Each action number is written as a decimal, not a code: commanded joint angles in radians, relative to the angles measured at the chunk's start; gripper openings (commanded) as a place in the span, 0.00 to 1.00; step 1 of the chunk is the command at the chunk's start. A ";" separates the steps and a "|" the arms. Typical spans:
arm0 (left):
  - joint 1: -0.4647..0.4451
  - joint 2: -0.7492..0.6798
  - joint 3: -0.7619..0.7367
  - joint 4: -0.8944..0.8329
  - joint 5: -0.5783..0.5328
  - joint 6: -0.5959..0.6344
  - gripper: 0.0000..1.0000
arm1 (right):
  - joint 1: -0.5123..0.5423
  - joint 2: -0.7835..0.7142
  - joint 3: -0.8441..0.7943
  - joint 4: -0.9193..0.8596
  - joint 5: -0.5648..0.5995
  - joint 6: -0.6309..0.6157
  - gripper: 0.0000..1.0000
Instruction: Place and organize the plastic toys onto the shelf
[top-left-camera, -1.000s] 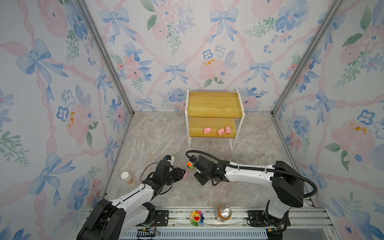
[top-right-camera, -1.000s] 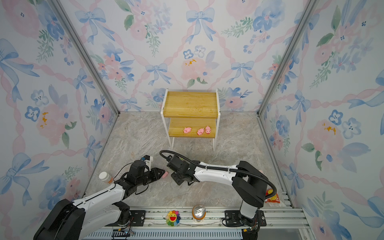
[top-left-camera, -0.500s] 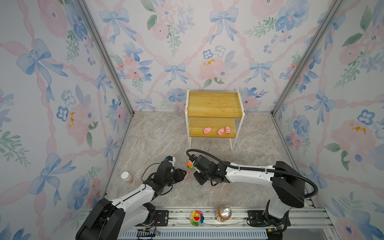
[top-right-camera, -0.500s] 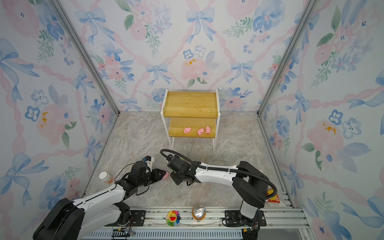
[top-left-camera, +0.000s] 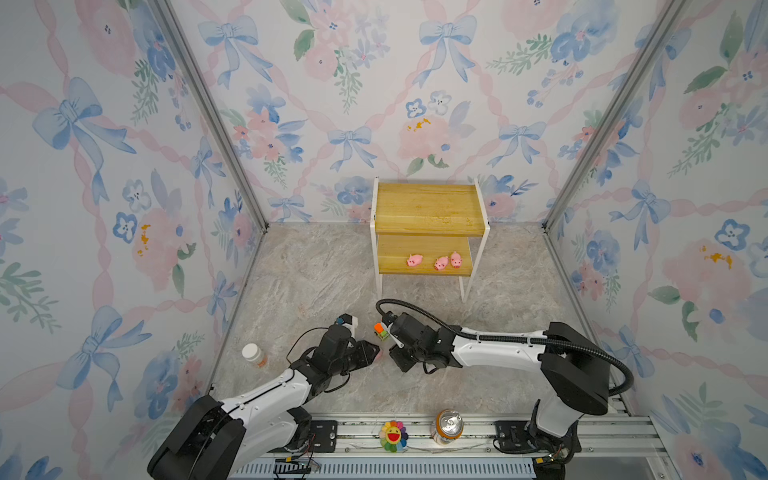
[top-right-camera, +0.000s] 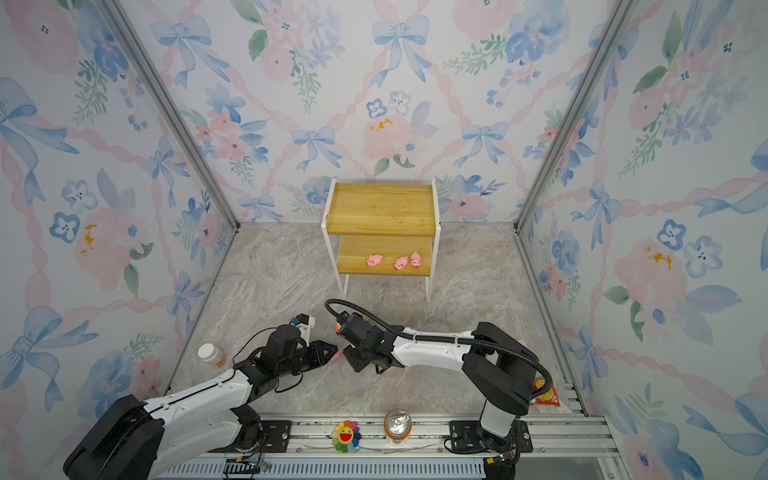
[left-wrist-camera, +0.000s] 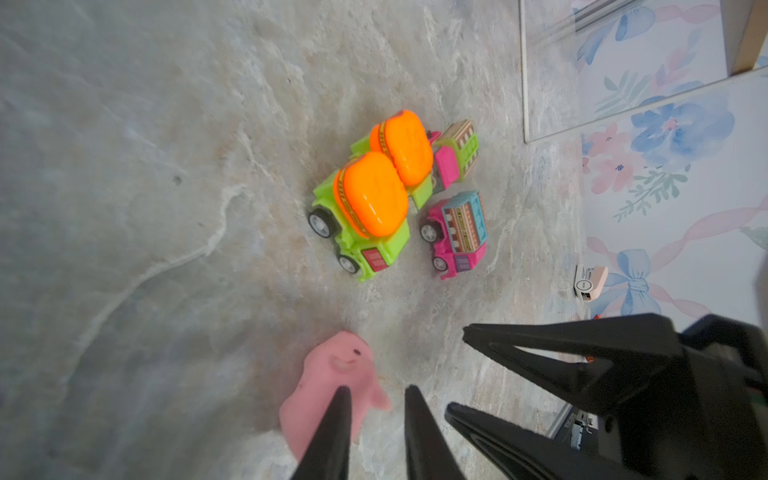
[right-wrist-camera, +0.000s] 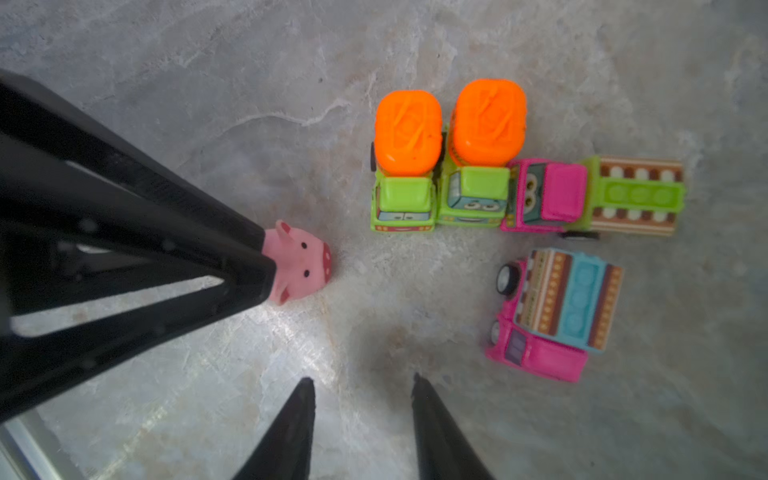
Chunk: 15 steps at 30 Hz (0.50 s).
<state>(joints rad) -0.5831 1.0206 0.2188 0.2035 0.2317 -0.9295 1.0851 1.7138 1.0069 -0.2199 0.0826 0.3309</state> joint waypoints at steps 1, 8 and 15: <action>-0.004 -0.046 0.011 -0.069 -0.047 -0.001 0.26 | -0.013 -0.017 -0.016 0.029 -0.019 0.027 0.46; 0.015 -0.129 0.028 -0.159 -0.086 0.028 0.29 | -0.012 -0.008 -0.020 0.040 -0.028 0.040 0.48; 0.074 -0.097 -0.018 -0.112 -0.055 0.040 0.29 | -0.017 -0.001 -0.013 0.034 -0.041 0.043 0.48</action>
<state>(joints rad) -0.5320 0.9070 0.2249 0.0887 0.1654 -0.9169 1.0805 1.7138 1.0023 -0.1867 0.0483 0.3599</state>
